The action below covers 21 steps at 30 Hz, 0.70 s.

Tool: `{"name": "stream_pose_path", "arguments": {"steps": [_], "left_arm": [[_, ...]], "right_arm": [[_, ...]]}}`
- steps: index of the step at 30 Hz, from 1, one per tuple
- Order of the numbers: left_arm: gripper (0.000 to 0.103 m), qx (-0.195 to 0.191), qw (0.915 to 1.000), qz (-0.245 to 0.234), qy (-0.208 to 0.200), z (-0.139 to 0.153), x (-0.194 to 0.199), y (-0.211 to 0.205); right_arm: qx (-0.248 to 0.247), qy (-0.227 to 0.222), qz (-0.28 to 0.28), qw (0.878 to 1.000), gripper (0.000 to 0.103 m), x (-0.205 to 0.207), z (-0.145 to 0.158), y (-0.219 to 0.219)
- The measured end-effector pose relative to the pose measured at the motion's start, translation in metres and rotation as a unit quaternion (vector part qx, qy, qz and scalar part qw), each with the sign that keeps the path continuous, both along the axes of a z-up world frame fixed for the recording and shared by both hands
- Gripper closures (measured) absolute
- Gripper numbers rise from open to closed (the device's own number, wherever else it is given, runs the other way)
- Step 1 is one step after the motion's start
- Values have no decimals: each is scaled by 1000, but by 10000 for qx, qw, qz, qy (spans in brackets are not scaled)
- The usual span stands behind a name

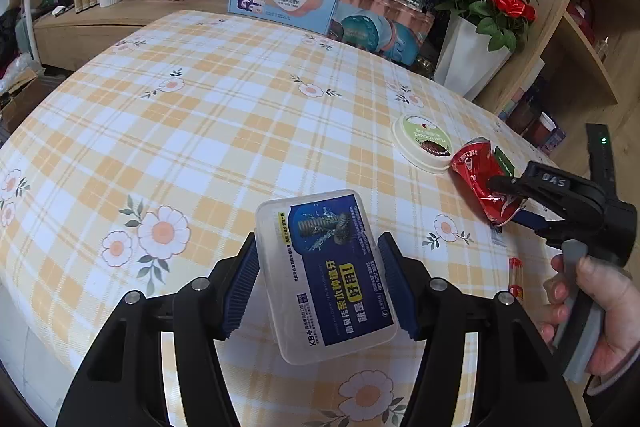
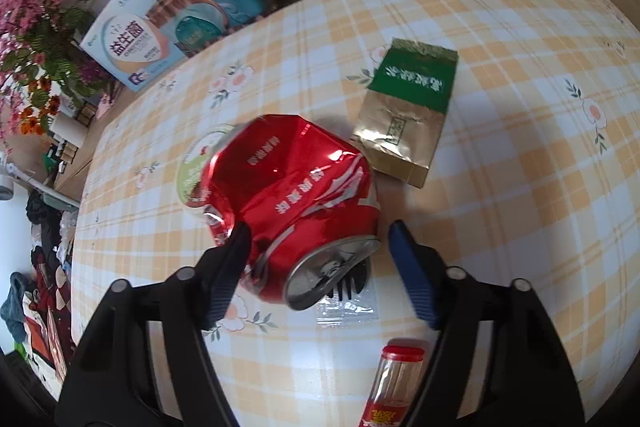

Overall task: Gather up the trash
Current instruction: 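Grasp the crushed red can with the right gripper, then carry the red can over the bin with right gripper while left holds plastic box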

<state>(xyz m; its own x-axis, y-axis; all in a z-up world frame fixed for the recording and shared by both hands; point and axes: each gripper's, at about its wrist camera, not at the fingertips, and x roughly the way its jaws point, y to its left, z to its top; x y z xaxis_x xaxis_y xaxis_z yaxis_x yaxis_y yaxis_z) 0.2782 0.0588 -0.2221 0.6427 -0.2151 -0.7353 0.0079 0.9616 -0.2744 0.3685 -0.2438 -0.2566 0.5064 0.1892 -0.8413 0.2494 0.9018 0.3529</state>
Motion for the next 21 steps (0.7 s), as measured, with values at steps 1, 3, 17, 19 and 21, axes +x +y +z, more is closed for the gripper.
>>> {"name": "stream_pose_path", "arguments": {"steps": [1,3,17,19,21], "left_arm": [[45,-12,10000,1,-17,1,-2,2],[45,-44,10000,-16,-54,3,-7,4],[45,-228,9992,-134,-285,25,-35,1],[45,-235,9990,-183,-323,30,-42,0],[45,-254,9987,-240,-364,36,-49,-3]], "right_arm": [[-26,43,8,10000,45,0,-2,-1],[-175,5,124,9998,55,0,0,-1],[-466,-602,439,9961,68,-45,37,-29],[-472,-734,465,9951,68,-55,47,-32],[-492,-819,489,9942,68,-64,55,-34]]}}
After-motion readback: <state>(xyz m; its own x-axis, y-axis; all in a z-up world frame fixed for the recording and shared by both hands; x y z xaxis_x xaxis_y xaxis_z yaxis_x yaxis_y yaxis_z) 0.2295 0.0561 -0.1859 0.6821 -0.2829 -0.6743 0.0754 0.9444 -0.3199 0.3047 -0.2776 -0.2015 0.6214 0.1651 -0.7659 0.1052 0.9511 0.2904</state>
